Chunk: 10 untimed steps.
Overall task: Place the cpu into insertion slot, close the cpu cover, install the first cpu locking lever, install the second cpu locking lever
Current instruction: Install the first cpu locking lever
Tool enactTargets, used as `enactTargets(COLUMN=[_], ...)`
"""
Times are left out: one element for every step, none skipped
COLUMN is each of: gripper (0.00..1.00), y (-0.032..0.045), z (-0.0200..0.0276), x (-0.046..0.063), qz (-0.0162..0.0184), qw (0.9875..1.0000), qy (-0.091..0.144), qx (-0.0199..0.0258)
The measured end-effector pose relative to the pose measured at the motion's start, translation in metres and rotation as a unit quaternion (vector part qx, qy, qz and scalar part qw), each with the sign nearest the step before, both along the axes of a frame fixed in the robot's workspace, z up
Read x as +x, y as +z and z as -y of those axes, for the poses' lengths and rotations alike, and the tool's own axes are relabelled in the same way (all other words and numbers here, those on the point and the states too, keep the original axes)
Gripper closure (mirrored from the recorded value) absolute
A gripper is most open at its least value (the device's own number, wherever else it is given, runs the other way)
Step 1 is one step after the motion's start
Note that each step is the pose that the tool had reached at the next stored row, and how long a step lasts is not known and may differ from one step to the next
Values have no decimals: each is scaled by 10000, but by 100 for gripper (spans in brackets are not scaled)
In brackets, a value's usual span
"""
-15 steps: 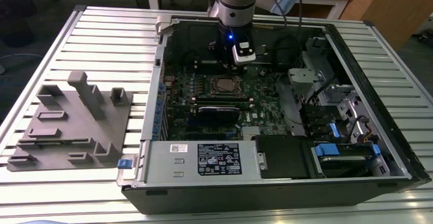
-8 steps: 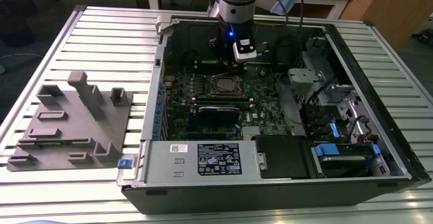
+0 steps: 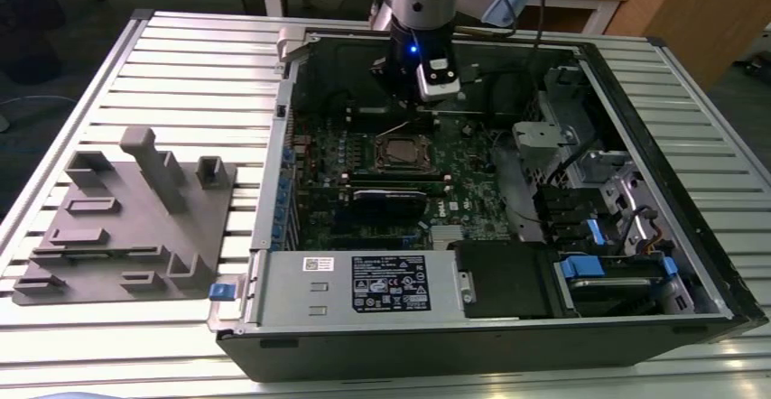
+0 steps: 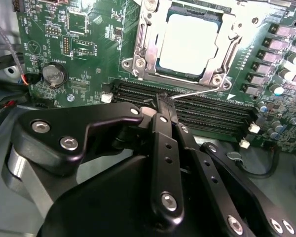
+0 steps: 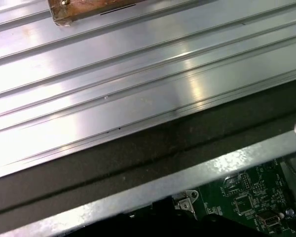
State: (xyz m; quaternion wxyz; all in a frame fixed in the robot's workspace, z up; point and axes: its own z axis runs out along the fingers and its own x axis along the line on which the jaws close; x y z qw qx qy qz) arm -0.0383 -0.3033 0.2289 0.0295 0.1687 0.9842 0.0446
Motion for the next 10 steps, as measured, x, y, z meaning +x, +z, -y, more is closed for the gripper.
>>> enactTargets(gripper=[89,89,89,89,89,89,89,89,89,89], y=[0,0,0,0,0,2,2,1,1,1], z=[0,0,0,0,0,3,9,18,29,41], x=[0,0,0,0,0,-1,-2,-7,-13,-19], qz=[0,0,0,0,-1,-2,1,6,12,17], qw=[10000,10000,10000,10000,10000,10000,10000,10000,10000,10000], qy=[0,0,0,0,0,0,1,2,3,5], qx=[1,1,2,1,1,4,12,24,35,43])
